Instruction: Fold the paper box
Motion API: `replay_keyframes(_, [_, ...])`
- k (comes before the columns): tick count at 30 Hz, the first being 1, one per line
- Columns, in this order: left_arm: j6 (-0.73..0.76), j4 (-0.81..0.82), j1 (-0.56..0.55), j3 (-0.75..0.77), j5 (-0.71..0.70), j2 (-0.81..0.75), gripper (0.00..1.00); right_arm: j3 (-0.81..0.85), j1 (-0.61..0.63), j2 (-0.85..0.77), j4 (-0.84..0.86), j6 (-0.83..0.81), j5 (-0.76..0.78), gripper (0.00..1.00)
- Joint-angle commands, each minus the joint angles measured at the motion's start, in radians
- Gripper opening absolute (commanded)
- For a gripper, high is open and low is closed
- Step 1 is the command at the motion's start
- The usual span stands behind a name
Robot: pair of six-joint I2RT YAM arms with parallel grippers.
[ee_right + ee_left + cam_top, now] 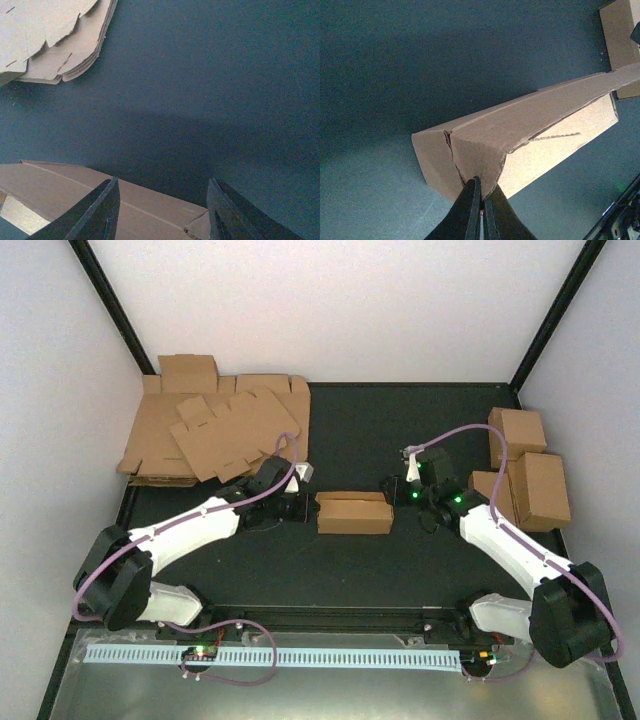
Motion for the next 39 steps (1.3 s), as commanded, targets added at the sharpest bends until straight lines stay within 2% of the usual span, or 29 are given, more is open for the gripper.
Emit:
replay_keyframes(1, [-0.014, -0.003, -0.002, -0.023, 0.012, 0.018, 0.02, -0.008, 0.001, -0.009, 0.006, -0.001, -0.017, 0.51])
replay_keyframes(13, [0.026, -0.050, -0.005, -0.017, -0.049, 0.008, 0.02, 0.027, 0.001, -0.085, -0.095, -0.041, 0.078, 0.58])
replay_keyframes(19, [0.055, -0.089, -0.005, 0.006, -0.087, 0.004, 0.02, -0.003, 0.001, -0.203, -0.102, -0.071, 0.160, 0.67])
replay_keyframes(26, [0.063, -0.082, -0.009, 0.004, -0.085, 0.010, 0.02, -0.051, 0.001, -0.302, -0.082, -0.116, 0.128, 0.74])
replay_keyframes(33, [0.063, -0.076, -0.021, -0.004, -0.094, 0.025, 0.02, -0.064, 0.001, -0.294, -0.105, -0.081, 0.111, 0.75])
replay_keyframes(39, [0.068, -0.080, -0.022, 0.005, -0.100, 0.020, 0.01, -0.119, 0.001, -0.350, -0.157, 0.088, 0.238, 0.73])
